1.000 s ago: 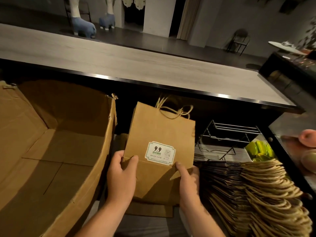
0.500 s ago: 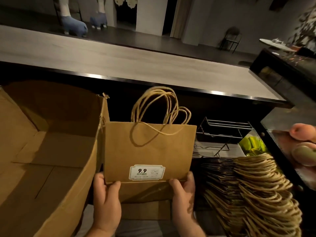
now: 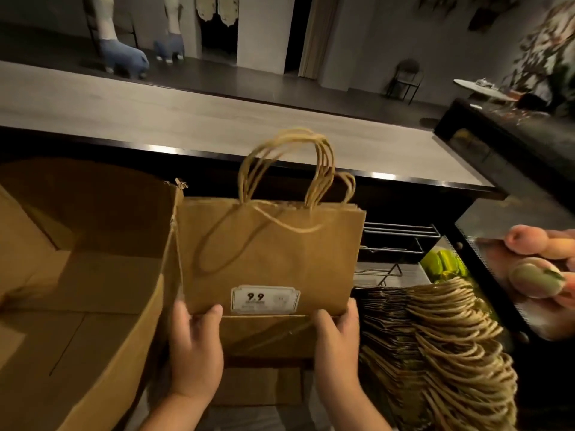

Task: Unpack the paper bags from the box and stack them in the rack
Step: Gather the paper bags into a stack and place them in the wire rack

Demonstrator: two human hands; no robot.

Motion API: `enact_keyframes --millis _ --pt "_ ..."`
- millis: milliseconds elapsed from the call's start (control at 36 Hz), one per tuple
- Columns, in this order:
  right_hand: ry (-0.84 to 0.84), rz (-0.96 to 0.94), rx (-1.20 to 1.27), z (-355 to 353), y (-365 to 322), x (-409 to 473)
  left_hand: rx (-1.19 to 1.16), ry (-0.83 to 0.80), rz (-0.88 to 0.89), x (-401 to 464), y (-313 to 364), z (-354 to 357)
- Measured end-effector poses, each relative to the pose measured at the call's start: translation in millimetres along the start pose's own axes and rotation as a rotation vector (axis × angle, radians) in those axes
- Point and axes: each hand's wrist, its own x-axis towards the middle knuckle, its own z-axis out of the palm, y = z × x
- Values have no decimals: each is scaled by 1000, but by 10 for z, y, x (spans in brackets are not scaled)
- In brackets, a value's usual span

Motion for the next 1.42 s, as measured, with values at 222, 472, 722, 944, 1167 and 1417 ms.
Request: enact_keyframes --millis 222,472,722,944,1167,1417 --pt "-132 -286 -22 -502 -1091 -113 -258 -37 173 22 841 394" --pt "-242 -384 -205 -1226 -1909 422 -457 -186 228 63 1274 1147" --pt "-399 -203 -240 -1782 -1529 1105 -219 -259 236 -73 905 1690" --pt "-475 -204 -264 -2084 -939 1500 -183 -289 211 -196 547 1915" --pt "-607 -142 -292 -2191 -530 1850 55 -237 123 -120 85 2043" --pt "-637 -33 -359 -2177 8 2129 66 -226 -269 -62 -252 2151"
